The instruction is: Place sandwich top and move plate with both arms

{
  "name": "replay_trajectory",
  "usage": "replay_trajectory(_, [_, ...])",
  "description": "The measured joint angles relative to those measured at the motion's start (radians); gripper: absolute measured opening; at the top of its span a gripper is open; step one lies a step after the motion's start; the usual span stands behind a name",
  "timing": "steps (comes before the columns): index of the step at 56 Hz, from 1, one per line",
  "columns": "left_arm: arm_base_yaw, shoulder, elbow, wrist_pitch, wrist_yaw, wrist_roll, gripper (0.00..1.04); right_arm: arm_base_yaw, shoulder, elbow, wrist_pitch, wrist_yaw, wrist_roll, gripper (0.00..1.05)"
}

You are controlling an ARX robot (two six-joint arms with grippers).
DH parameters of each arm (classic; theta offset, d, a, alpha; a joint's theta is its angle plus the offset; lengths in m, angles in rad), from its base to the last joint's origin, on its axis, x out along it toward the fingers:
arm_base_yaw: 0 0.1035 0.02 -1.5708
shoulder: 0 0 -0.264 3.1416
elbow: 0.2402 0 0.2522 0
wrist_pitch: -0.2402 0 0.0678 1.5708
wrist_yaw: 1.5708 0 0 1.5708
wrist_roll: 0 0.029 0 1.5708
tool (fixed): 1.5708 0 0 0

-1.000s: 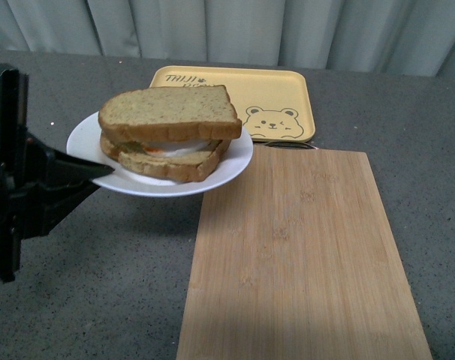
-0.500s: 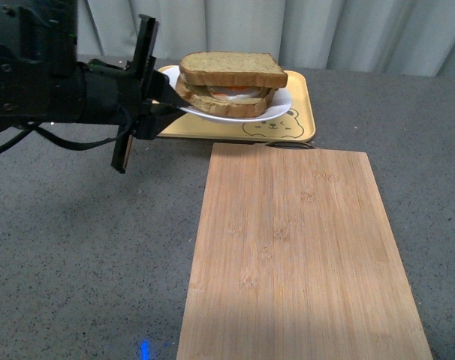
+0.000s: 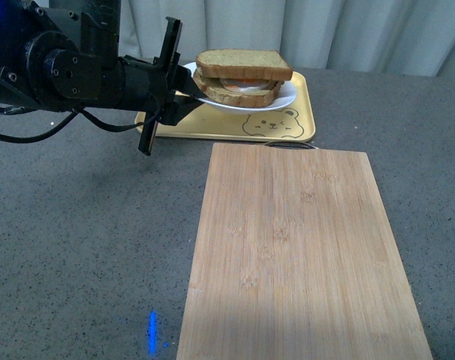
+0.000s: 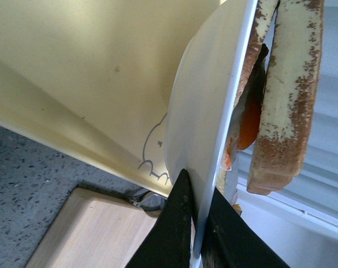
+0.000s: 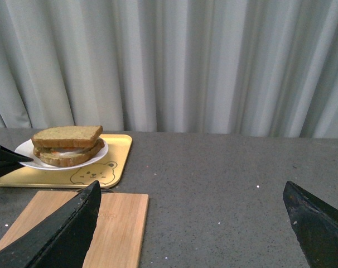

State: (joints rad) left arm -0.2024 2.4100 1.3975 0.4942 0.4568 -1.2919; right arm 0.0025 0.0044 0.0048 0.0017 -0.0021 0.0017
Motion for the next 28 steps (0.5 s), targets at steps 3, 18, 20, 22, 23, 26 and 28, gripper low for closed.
replay_trajectory(3, [0.001,0.008,0.001,-0.002,0.000,0.005,0.04,0.000,0.000,0.000,0.000,0.000,0.000,0.95])
replay_trajectory(18, [0.010,0.035,0.021,-0.016,-0.024,0.020,0.19,0.000,0.000,0.000,0.000,0.000,0.000,0.95])
replay_trajectory(20, [0.012,0.034,0.021,-0.014,-0.024,0.021,0.26,0.000,0.000,0.000,0.000,0.000,0.000,0.95])
replay_trajectory(22, [0.013,0.032,0.019,-0.013,-0.025,0.024,0.30,0.000,0.000,0.000,0.000,0.000,0.000,0.95])
replay_trajectory(23, [0.013,0.030,0.016,-0.011,-0.026,0.028,0.34,0.000,0.000,0.000,0.000,0.000,0.000,0.95])
replay_trajectory(26, [0.017,0.021,0.002,-0.011,-0.027,0.035,0.43,0.000,0.000,0.000,0.000,0.000,0.000,0.95])
replay_trajectory(28, [0.018,0.009,-0.015,-0.011,-0.024,0.042,0.50,0.000,0.000,0.000,0.000,0.000,0.000,0.95])
